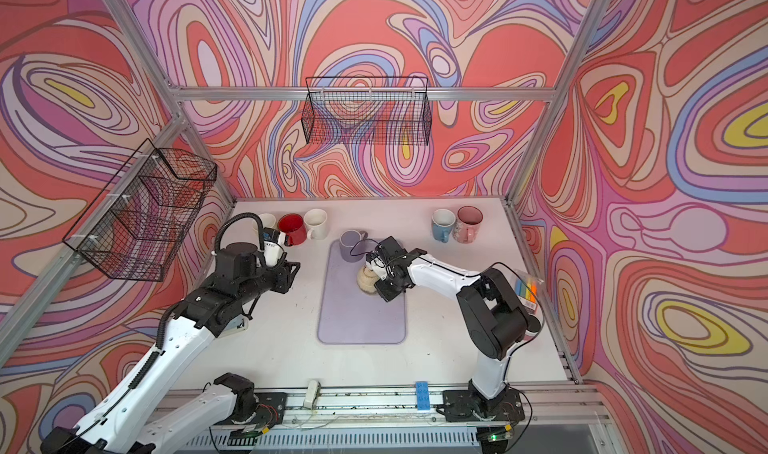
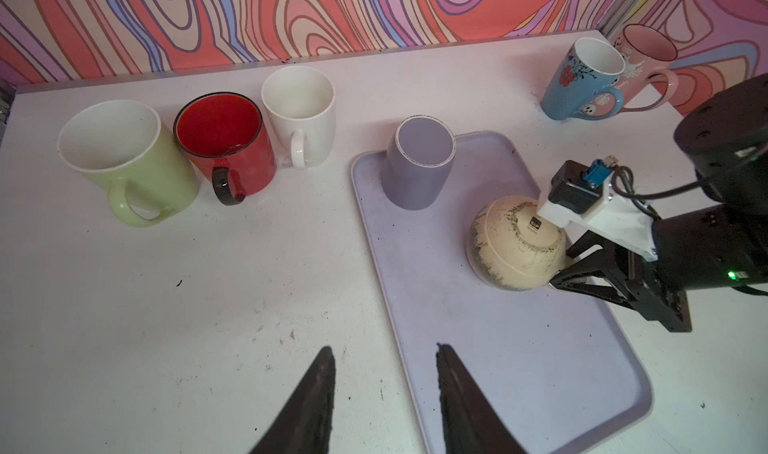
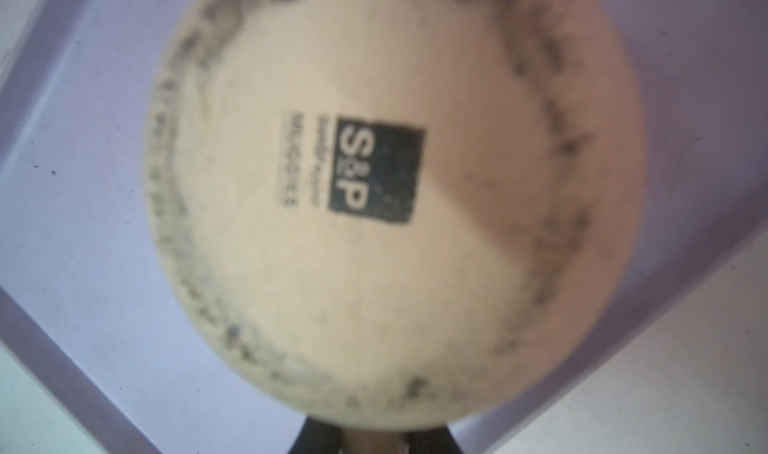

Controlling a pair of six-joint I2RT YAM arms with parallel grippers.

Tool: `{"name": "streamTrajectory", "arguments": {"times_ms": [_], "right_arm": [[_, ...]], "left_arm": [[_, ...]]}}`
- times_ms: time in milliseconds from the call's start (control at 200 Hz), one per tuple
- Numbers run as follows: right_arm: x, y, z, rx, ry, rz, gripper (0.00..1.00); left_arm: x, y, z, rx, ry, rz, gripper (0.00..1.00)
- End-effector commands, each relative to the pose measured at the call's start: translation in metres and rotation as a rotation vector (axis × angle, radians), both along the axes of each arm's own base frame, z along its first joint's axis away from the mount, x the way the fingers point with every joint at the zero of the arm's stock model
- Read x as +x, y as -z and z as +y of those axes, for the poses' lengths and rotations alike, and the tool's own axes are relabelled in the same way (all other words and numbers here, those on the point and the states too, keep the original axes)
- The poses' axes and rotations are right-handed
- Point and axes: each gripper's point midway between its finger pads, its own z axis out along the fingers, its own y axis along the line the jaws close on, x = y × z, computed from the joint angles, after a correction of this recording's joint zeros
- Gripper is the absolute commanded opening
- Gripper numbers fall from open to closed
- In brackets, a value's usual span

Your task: Turn the mug right side up

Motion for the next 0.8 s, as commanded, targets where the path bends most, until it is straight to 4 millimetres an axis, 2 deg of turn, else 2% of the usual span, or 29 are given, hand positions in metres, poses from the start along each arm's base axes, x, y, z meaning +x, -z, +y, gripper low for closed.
{"name": "streamTrajectory", "arguments": {"times_ms": [0, 290, 526, 796], "right_arm": [[0.005, -0.028, 0.013, 0.113, 0.018, -0.063, 0.14], [0.008, -0.046, 0.02, 0.204, 0.047, -0.094, 0.13], [0.013, -0.023, 0.014, 0.14, 0.091, -0.065, 0.13], [0.034, -0.023, 0.009, 0.131, 0.255, -0.104, 0.13]], "left_arm": [[0.0, -0.007, -0.001, -0.006, 0.002, -0.009, 0.43], [-0.001, -0.008, -0.001, -0.011, 0.004, -0.011, 0.43], [-0.001, -0.008, -0.001, -0.013, 0.005, -0.011, 0.43], [-0.001, -0.008, -0.002, -0.013, 0.004, -0.01, 0.43]]}}
